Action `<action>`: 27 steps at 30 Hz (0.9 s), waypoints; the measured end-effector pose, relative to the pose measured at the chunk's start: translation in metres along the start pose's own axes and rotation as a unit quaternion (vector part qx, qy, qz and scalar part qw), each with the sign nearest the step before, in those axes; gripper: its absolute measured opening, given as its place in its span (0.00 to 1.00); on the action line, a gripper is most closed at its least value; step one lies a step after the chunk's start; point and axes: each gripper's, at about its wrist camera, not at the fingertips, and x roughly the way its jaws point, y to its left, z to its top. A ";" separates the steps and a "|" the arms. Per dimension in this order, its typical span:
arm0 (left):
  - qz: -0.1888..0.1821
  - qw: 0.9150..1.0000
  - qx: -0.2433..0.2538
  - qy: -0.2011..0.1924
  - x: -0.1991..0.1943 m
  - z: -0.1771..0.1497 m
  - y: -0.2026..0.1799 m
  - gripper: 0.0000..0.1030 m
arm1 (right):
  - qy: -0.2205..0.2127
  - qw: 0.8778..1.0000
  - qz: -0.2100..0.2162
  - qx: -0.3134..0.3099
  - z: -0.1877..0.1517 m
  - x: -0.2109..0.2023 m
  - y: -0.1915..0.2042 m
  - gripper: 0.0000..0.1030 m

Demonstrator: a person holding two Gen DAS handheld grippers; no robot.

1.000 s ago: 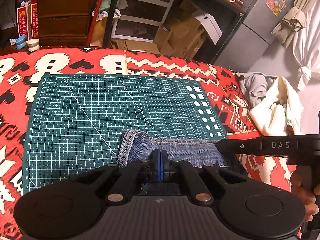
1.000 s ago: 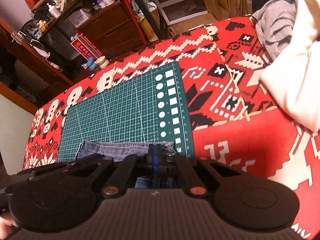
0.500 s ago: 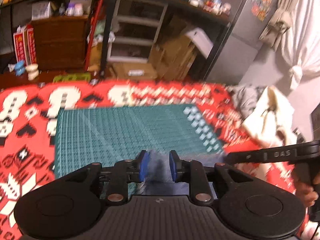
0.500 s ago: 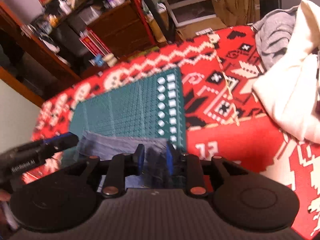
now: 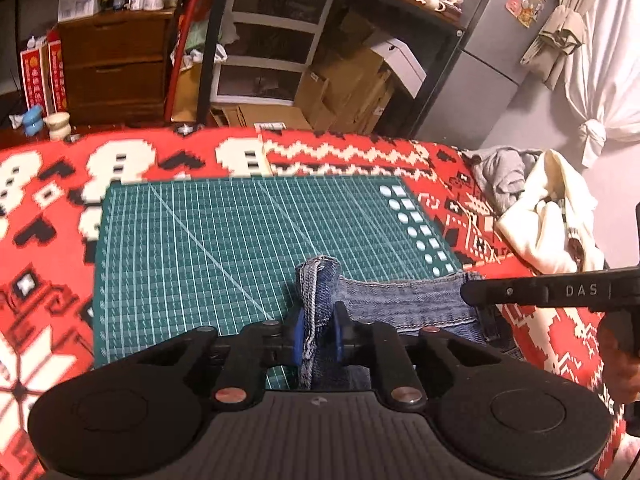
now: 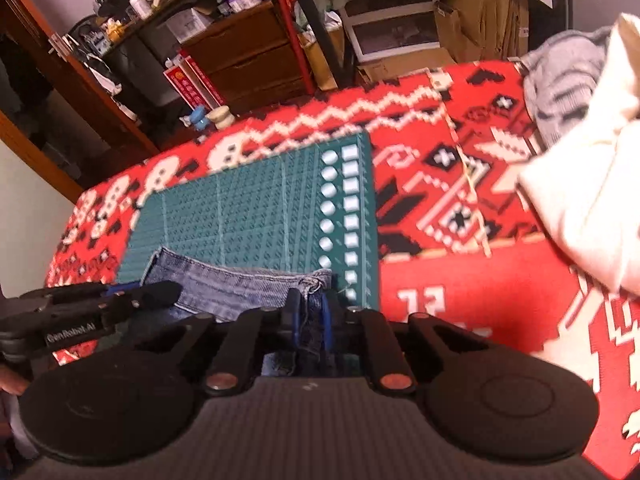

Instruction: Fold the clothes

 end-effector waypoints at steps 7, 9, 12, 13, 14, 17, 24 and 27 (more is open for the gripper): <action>0.020 1.000 -0.007 -0.012 0.016 0.035 0.012 0.12 | -0.012 1.000 -0.008 0.005 0.041 0.022 0.008 0.09; 0.025 1.000 -0.016 -0.009 0.025 0.045 0.017 0.12 | -0.014 1.000 -0.017 0.008 0.052 0.033 0.008 0.09; 0.025 0.999 -0.040 -0.004 0.035 0.055 0.026 0.15 | -0.012 0.999 -0.020 0.022 0.063 0.044 0.002 0.13; 0.026 0.999 -0.046 -0.001 0.035 0.057 0.028 0.18 | -0.011 0.999 -0.020 0.025 0.064 0.045 0.001 0.15; 0.028 0.999 -0.044 -0.005 0.031 0.056 0.028 0.20 | -0.012 0.999 -0.020 0.028 0.065 0.044 0.000 0.19; 0.034 0.999 -0.036 -0.018 0.018 0.054 0.029 0.22 | -0.031 0.999 -0.021 0.015 0.062 0.029 0.001 0.26; 0.021 0.999 -0.030 -0.022 -0.037 0.026 0.026 0.25 | -0.032 0.999 -0.008 -0.015 0.036 -0.024 0.011 0.29; 0.017 1.000 -0.014 -0.013 -0.064 0.006 0.016 0.25 | -0.018 0.999 -0.008 -0.028 0.012 -0.044 0.016 0.29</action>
